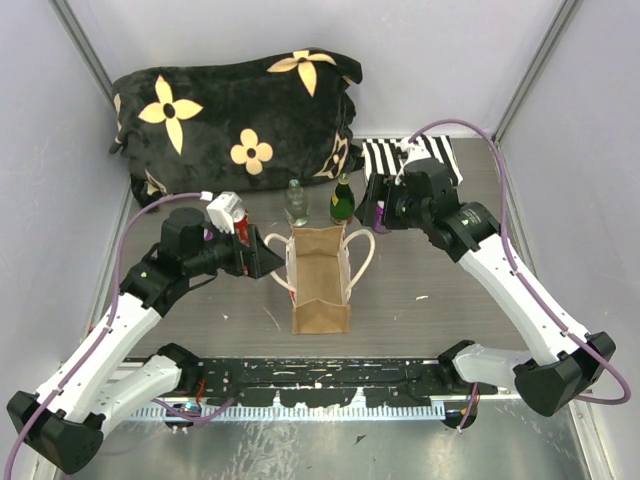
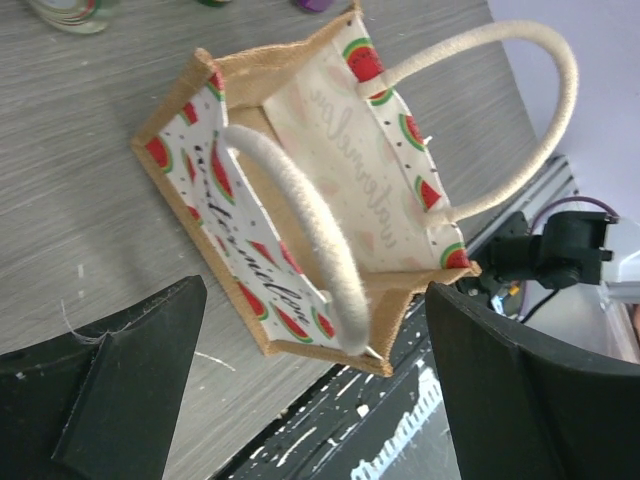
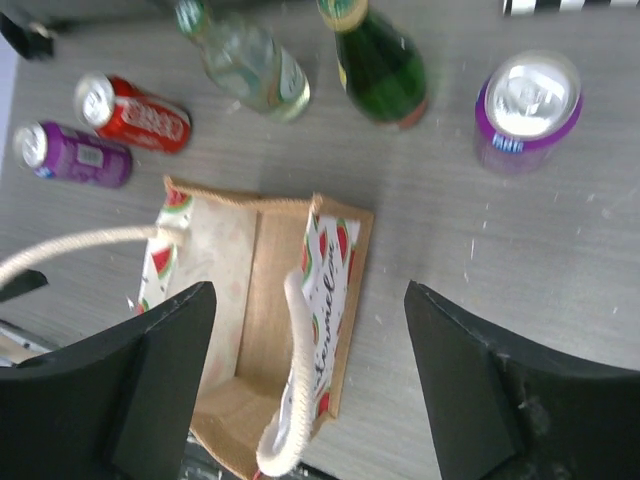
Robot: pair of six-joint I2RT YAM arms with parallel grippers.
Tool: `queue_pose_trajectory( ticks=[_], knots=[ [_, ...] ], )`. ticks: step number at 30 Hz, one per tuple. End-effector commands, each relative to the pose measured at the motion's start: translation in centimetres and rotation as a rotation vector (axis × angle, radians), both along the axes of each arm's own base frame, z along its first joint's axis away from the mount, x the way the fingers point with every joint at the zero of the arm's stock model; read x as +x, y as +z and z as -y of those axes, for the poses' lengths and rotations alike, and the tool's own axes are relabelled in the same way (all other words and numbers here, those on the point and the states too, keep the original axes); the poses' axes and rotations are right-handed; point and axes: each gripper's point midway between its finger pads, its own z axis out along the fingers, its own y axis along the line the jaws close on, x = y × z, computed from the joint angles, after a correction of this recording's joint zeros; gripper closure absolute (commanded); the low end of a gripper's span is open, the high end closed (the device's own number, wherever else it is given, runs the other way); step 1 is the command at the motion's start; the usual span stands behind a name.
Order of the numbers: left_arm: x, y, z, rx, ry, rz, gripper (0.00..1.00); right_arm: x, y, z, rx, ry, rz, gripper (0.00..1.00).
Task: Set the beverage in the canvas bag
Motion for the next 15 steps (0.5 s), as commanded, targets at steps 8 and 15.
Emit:
queue_pose_trajectory(
  ticks=[8,15],
  knots=[
    [3.0,0.8,-4.8,0.116,0.17,0.118,0.02,9.7,4.8,-1.6,-0.103,-0.012,0.335,0.11],
    [3.9,1.2,-7.2,0.129,0.257,0.143,0.02,14.5,0.7,-3.0,-0.171,-0.015,0.419,0.11]
  ],
)
